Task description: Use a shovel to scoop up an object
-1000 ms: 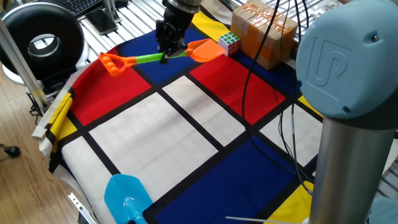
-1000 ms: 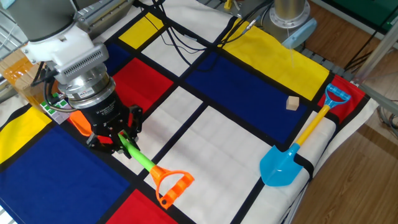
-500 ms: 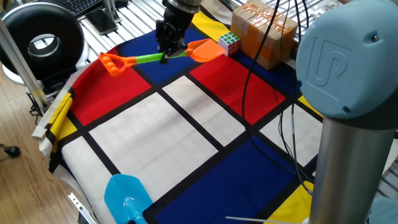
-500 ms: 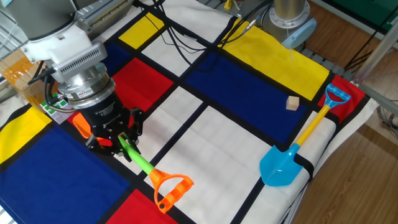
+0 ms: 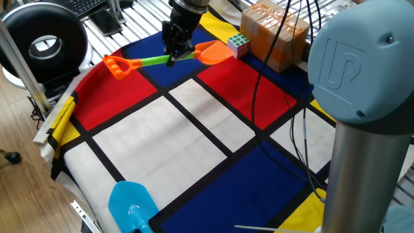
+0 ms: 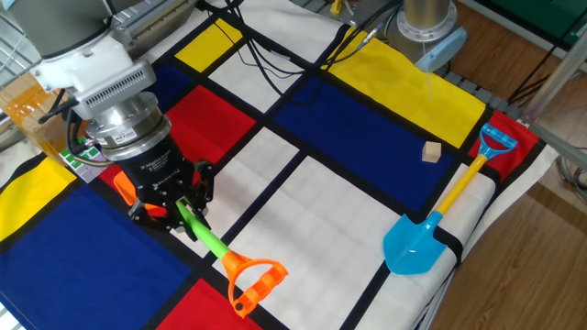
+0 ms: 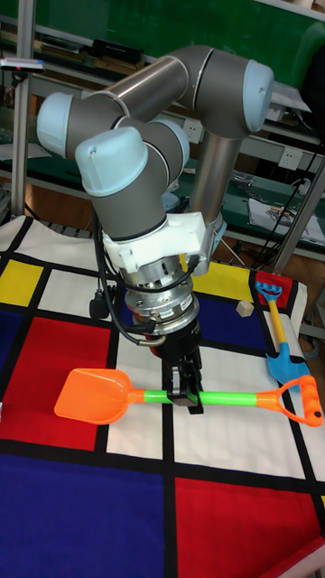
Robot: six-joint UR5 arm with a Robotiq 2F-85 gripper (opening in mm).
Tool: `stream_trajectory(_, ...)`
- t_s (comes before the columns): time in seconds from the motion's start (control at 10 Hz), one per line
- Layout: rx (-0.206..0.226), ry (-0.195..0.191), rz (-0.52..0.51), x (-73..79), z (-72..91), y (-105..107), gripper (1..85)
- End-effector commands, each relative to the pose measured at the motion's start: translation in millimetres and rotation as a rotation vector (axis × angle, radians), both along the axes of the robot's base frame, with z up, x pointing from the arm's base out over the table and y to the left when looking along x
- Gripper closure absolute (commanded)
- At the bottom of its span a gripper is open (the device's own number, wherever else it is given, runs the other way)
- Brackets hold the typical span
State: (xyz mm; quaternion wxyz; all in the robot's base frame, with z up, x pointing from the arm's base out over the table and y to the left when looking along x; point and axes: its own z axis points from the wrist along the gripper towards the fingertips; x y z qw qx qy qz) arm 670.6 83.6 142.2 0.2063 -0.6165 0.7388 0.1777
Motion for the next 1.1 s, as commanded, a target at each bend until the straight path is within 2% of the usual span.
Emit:
stream_trajectory(0.0,0.007,0.009,-0.01,-0.5,2.5,0,84.7)
stream_trajectory(0.1,0.001,0.008,-0.011,-0.1,1.7,-1,84.7)
stream_trajectory(0.3,0.096,0.034,-0.032,-2.5,14.9,19,84.7)
stream_trajectory(0.4,0.095,0.034,-0.036,-2.1,14.7,18,84.7)
stream_trajectory(0.6,0.043,0.016,-0.024,-0.1,7.2,8,84.7)
stream_trajectory(0.8,0.04,0.017,-0.023,-0.5,6.8,7,84.7)
stream_trajectory(1.0,0.001,0.017,-0.021,-0.9,1.4,-1,84.7)
